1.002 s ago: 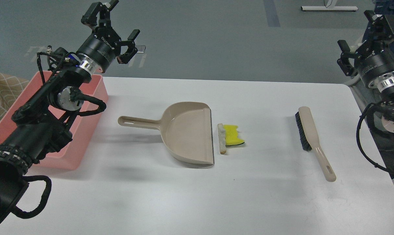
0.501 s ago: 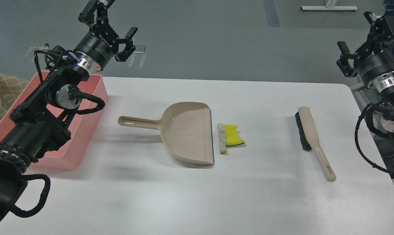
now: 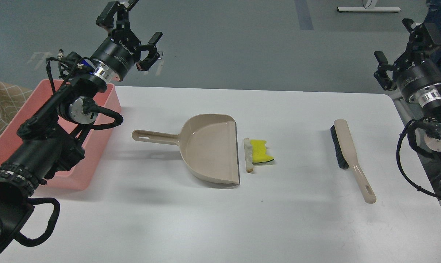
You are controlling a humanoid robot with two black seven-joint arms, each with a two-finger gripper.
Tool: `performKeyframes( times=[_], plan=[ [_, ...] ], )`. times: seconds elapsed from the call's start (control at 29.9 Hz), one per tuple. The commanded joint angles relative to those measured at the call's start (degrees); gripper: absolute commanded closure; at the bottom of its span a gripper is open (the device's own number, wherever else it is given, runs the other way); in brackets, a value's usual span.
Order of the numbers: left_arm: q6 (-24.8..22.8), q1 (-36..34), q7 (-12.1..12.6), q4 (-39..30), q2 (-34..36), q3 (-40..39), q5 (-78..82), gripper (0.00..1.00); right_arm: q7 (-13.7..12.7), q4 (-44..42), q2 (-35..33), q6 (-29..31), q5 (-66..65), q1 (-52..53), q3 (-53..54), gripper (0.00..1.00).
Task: Sweep and dump garbage into bin
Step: 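Lower the left gripper past the pink bin toward the dustpan handle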
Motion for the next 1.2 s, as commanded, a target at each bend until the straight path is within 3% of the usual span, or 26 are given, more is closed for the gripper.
performKeyframes(
  times=[0.0, 0.37, 0.6, 0.73, 1.0, 1.17],
  plan=[
    [0.07, 1.29, -0.18, -3.82, 1.79, 0.58, 0.12, 0.01, 0.01, 0.05, 0.04, -0.02, -0.07, -0.21, 0.00, 0.00],
    [6.83, 11.13, 0.17, -27.54, 18.83, 4.98, 9.94, 0.01, 0.01, -0.21, 0.31, -0.54, -0.07, -0.13, -1.05, 0.00],
    [8.94, 19.39, 0.17, -42.14, 28.07, 2.43, 18.31, 0.01, 0.01, -0.21, 0.39, -0.81, -0.07, -0.22, -1.05, 0.00],
    [11.04, 27.72, 0.08, -49.34, 31.49, -1.51, 18.49, 0.01, 0.01, -0.21, 0.39, -0.81, -0.07, -0.13, -1.05, 0.00],
    [18.43, 42.42, -0.27, -53.14, 30.36, -1.97, 27.18, 0.01, 0.01, -0.21, 0.22, -0.81, -0.16, -0.48, -1.14, 0.00],
    [23.70, 46.82, -0.10, -52.70, 23.43, -1.35, 37.46, 0.02, 0.01, -0.21, 0.13, -0.81, -0.16, -0.92, -1.14, 0.00]
  ],
)
